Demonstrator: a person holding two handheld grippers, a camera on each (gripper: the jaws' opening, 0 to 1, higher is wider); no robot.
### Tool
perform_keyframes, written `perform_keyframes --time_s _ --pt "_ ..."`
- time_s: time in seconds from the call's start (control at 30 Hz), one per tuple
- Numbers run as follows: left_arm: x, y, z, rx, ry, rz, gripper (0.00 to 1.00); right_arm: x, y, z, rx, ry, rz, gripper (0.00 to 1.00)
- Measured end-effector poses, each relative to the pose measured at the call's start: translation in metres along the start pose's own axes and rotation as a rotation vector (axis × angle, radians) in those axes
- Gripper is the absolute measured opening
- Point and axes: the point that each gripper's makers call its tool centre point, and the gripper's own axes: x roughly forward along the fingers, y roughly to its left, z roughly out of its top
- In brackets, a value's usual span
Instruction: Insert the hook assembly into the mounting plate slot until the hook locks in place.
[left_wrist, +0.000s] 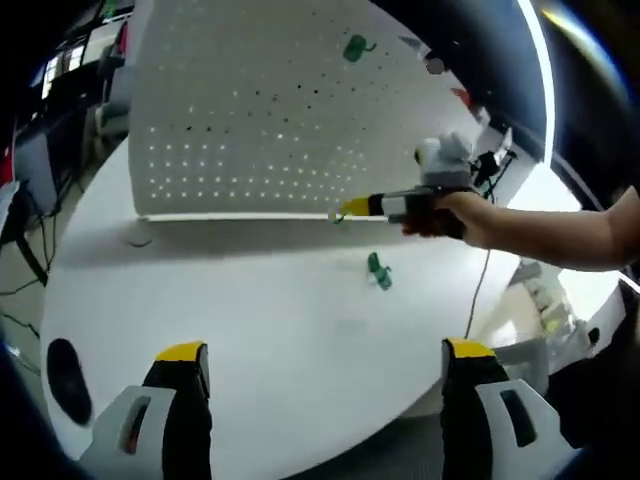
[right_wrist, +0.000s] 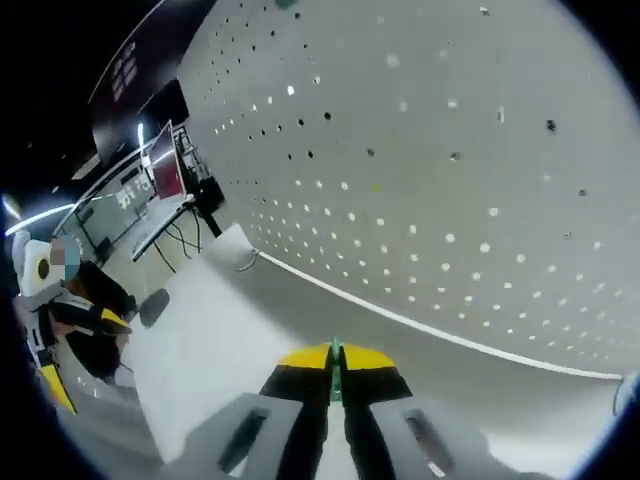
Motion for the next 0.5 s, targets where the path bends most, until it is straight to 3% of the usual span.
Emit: perform_keyframes --time_s 0.17,0.5 --pt "-0.006 -0.003 0.020 0.009 -0.036 -0.006 0.93 -0.024 0.022 0.023 0.033 -0.089 0.031 0.00" --pt "-0.012 -0.019 0.053 0.032 -0.086 -0.022 0.81 -0.082 0.091 0.041 0.151 -0.251 0.111 0.00"
